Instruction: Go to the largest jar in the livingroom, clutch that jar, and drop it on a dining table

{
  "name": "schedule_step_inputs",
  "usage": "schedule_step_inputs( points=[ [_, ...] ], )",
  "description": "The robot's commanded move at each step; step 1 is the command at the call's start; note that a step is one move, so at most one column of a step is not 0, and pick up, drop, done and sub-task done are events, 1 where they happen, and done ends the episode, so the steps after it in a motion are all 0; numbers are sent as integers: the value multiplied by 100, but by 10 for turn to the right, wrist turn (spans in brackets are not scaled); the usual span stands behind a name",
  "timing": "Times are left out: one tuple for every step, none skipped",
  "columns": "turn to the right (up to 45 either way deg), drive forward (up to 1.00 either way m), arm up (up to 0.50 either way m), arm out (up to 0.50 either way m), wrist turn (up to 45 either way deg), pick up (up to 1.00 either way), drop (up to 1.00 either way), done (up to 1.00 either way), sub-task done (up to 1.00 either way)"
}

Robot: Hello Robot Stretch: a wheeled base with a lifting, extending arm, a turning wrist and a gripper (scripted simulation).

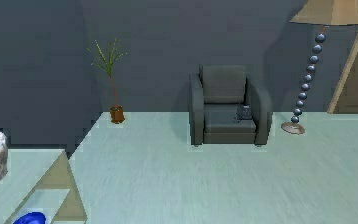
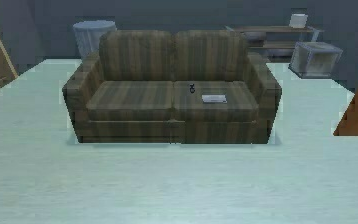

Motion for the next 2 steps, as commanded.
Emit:
schedule_step_inputs(
  points=[
    [90, 0, 0, 0, 0, 0, 0, 0, 0],
    [0, 35, 0, 0, 0, 0, 0, 0, 0]
  ],
)
